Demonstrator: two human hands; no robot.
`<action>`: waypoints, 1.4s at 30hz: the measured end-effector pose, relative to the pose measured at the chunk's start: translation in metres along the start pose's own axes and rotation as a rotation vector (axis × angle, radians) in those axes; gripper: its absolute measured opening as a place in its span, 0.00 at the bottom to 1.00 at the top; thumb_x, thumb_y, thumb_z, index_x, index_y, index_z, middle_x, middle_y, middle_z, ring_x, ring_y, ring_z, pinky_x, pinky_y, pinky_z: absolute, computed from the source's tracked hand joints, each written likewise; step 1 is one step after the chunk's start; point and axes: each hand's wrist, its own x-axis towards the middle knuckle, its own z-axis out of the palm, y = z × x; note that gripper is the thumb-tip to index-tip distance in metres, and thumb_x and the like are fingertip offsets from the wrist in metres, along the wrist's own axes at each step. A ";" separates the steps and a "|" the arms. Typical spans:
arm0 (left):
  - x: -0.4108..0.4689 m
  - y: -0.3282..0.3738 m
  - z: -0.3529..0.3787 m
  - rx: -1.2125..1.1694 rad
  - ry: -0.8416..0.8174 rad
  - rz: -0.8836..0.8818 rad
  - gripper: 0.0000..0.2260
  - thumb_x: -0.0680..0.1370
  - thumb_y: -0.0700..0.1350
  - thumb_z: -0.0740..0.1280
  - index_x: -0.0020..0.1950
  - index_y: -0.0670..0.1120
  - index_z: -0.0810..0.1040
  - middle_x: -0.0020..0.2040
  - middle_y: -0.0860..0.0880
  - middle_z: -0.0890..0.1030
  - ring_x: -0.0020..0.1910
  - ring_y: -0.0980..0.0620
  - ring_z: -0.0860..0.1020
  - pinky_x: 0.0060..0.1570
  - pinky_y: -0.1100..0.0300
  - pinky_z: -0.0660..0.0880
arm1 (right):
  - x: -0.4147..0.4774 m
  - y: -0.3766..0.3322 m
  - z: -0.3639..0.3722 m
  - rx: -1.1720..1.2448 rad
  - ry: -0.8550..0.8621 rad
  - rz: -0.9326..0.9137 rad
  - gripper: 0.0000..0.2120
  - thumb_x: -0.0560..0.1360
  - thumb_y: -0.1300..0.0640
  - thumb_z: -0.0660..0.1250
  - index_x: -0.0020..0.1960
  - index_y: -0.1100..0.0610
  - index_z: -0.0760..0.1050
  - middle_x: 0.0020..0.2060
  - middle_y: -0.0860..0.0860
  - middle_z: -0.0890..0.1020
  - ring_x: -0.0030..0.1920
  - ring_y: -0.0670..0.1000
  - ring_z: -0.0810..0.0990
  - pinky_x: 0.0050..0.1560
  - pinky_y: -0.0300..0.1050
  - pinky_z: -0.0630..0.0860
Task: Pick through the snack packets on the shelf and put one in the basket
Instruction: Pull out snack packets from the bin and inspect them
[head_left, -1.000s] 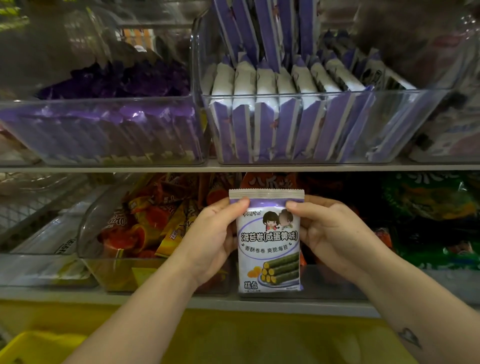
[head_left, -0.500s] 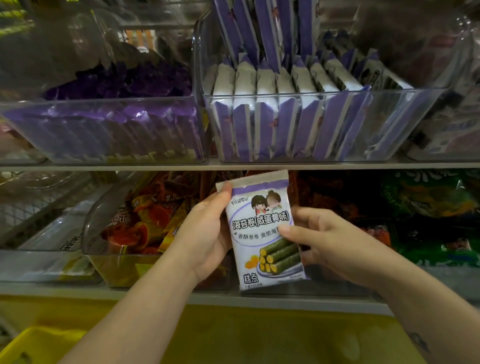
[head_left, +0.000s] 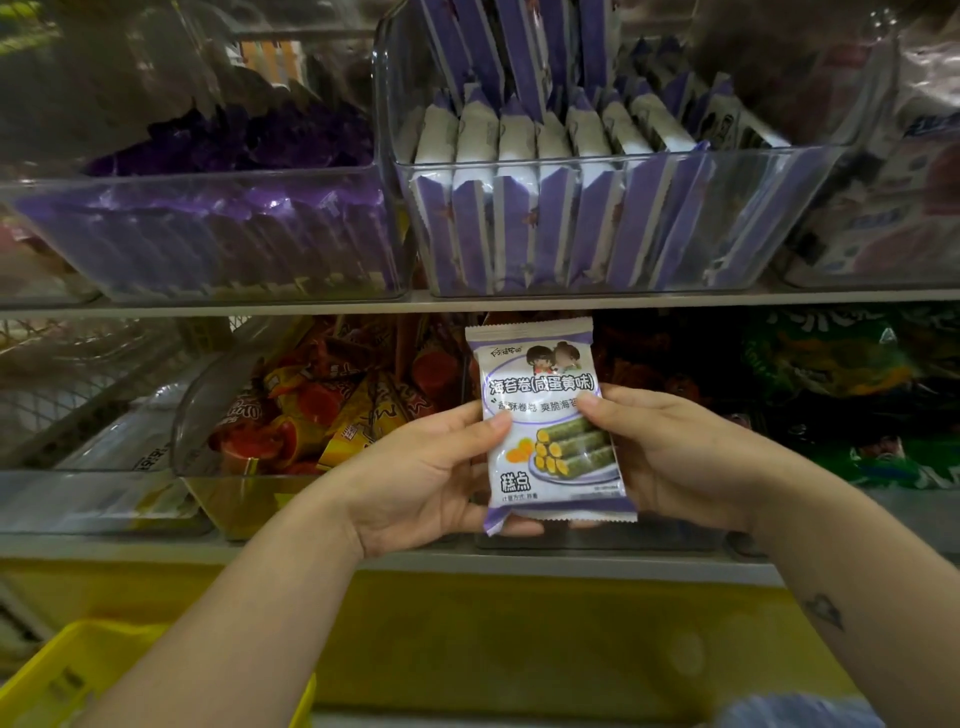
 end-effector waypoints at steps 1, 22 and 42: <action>-0.001 -0.001 0.001 -0.013 -0.017 -0.006 0.18 0.78 0.47 0.63 0.68 0.49 0.74 0.63 0.41 0.80 0.59 0.42 0.81 0.44 0.49 0.83 | -0.001 0.000 0.000 0.004 -0.004 0.004 0.17 0.79 0.53 0.58 0.64 0.58 0.73 0.56 0.60 0.83 0.57 0.59 0.82 0.57 0.58 0.79; 0.006 -0.010 0.008 0.367 0.396 0.310 0.30 0.63 0.65 0.73 0.60 0.57 0.68 0.62 0.53 0.76 0.53 0.59 0.82 0.49 0.54 0.81 | -0.003 0.010 0.024 -0.298 0.054 -0.224 0.20 0.73 0.48 0.65 0.60 0.57 0.68 0.51 0.55 0.85 0.52 0.54 0.85 0.45 0.52 0.83; -0.004 -0.002 -0.008 0.574 0.410 0.557 0.26 0.68 0.49 0.75 0.62 0.65 0.71 0.60 0.57 0.79 0.56 0.60 0.80 0.45 0.64 0.79 | 0.000 0.008 0.021 -0.645 0.317 -0.585 0.18 0.71 0.57 0.73 0.56 0.40 0.75 0.46 0.41 0.82 0.48 0.45 0.82 0.46 0.40 0.81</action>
